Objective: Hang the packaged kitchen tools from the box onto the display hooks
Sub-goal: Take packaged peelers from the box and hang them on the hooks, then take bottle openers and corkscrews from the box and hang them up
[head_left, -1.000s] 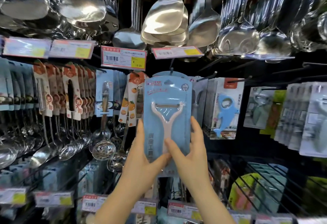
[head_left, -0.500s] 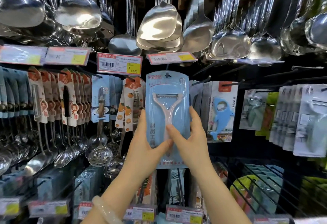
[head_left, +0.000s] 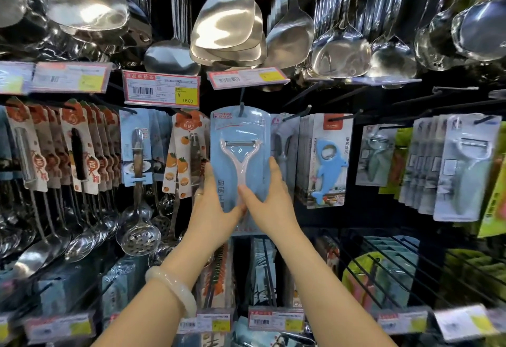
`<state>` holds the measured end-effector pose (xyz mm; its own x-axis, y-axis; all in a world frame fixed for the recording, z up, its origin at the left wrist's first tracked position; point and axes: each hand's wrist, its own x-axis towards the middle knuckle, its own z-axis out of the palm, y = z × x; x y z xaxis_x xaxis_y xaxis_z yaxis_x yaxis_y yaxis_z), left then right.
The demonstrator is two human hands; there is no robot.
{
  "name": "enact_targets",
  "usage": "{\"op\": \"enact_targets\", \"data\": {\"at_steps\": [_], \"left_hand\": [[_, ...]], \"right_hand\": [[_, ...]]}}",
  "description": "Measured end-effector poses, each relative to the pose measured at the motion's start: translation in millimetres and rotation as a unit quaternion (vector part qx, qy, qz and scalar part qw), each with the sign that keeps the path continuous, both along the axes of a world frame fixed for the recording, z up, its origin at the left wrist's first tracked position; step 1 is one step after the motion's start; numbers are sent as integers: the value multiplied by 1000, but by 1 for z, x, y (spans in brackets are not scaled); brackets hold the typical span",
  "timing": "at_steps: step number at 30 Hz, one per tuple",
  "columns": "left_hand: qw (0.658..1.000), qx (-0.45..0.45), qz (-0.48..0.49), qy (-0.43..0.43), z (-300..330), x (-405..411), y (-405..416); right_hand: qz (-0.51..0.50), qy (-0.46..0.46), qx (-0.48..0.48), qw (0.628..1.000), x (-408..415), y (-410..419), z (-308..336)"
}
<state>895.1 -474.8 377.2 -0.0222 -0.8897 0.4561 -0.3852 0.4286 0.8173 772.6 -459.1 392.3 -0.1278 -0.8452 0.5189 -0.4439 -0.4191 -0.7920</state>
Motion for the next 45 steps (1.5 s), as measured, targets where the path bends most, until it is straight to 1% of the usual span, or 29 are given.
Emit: {"op": "enact_targets", "data": {"at_steps": [4,6,8,11,13,15,16,17,18,19,22,23,25,26,27,31,33,36,40,45], "left_hand": [[992,7,92,-82,-9,-9,10],[981,-26,138,-133,-17,-19,25],[969,-63,159,-178,-27,-30,39],[951,-93,148,-255,-46,-45,46],[939,-67,103,-322,-52,-56,53],[932,-30,62,-356,-62,-69,62],[929,-31,47,-366,-67,-77,66],[924,-41,38,-378,-70,-86,72],[923,-54,29,-381,-73,-95,79],[915,-49,14,-399,-74,-105,89],[896,-31,-31,-441,-89,-137,111],[893,-32,-46,-446,-92,-149,121],[885,-27,-84,-457,-105,-173,141],[878,-21,-104,-467,-112,-186,152],[869,-15,-120,-479,-119,-198,164],[840,-3,-181,-512,-149,-246,211],[828,2,-211,-519,-162,-269,236],[810,6,-248,-532,-179,-298,274],[790,-11,-293,-539,-197,-339,324],[754,-26,-356,-551,-215,-391,387]], "right_hand": [[-36,64,21,997,-4,7,-12],[-61,99,24,993,-10,13,-24],[-98,155,27,983,-17,19,-35],[-131,249,33,959,-31,31,-49],[-139,317,55,936,-43,41,-59],[-143,354,85,920,-54,52,-73],[-158,369,74,913,-60,58,-82],[-176,374,56,909,-68,64,-89],[-190,366,58,909,-77,72,-96],[-207,363,56,907,-87,80,-103],[-196,364,101,905,-116,114,-126],[-211,373,106,897,-127,125,-135],[-239,384,155,878,-153,151,-152],[-244,373,183,876,-166,167,-157],[-265,375,192,867,-177,183,-160],[-249,383,296,839,-222,250,-186],[-267,370,326,828,-242,280,-200],[-287,342,353,822,-267,324,-220],[-323,306,401,801,-301,387,-241],[-377,264,449,766,-341,467,-261]]}}
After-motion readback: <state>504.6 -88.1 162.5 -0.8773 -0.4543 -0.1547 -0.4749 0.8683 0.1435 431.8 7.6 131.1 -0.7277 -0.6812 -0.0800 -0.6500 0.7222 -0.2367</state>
